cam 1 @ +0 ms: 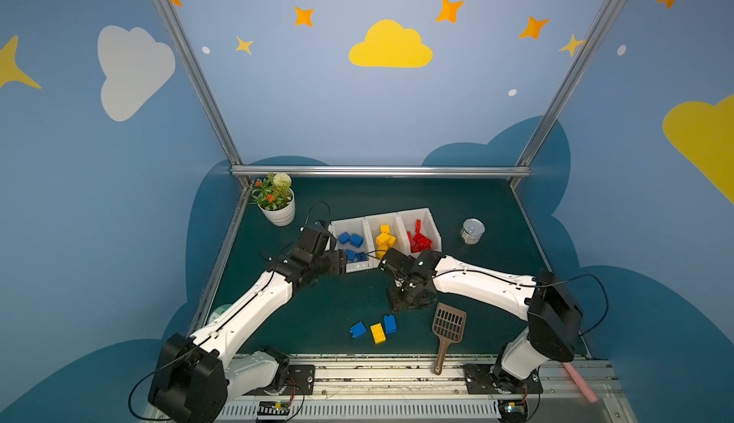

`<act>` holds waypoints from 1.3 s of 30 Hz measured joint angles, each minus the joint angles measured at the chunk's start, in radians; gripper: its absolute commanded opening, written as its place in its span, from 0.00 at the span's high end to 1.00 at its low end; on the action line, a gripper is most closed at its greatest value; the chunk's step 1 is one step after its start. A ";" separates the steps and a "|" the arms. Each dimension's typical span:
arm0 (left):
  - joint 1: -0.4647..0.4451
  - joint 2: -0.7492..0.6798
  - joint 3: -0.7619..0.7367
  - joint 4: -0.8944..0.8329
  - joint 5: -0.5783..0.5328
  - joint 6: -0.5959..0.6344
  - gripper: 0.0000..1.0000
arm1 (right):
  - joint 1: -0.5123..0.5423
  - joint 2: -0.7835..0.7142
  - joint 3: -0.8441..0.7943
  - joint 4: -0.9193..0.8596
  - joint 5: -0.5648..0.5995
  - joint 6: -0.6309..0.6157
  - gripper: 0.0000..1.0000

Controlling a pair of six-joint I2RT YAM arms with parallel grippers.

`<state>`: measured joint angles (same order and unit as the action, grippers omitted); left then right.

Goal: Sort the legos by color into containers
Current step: 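Lower the right gripper onto another blue brick while the left arm withdraws, then carry the blue brick with the right gripper into the nearest compartment and release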

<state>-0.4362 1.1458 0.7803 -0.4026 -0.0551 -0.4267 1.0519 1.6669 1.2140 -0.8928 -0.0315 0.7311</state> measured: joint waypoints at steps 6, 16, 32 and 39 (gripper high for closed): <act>0.000 -0.072 -0.072 0.000 0.004 -0.043 0.22 | 0.058 0.071 0.047 -0.011 -0.005 0.006 0.40; 0.000 -0.143 -0.137 0.000 0.007 -0.076 0.22 | 0.089 0.153 0.079 -0.024 -0.016 0.025 0.45; 0.000 -0.144 -0.137 0.003 0.008 -0.079 0.22 | 0.089 0.192 0.077 -0.028 -0.027 0.041 0.68; 0.000 -0.148 -0.137 0.003 0.007 -0.079 0.21 | 0.077 0.192 0.087 -0.048 -0.014 0.027 0.73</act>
<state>-0.4366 0.9977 0.6430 -0.3992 -0.0479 -0.5056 1.1294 1.8587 1.3010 -0.9409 -0.0456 0.7586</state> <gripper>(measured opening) 0.786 0.323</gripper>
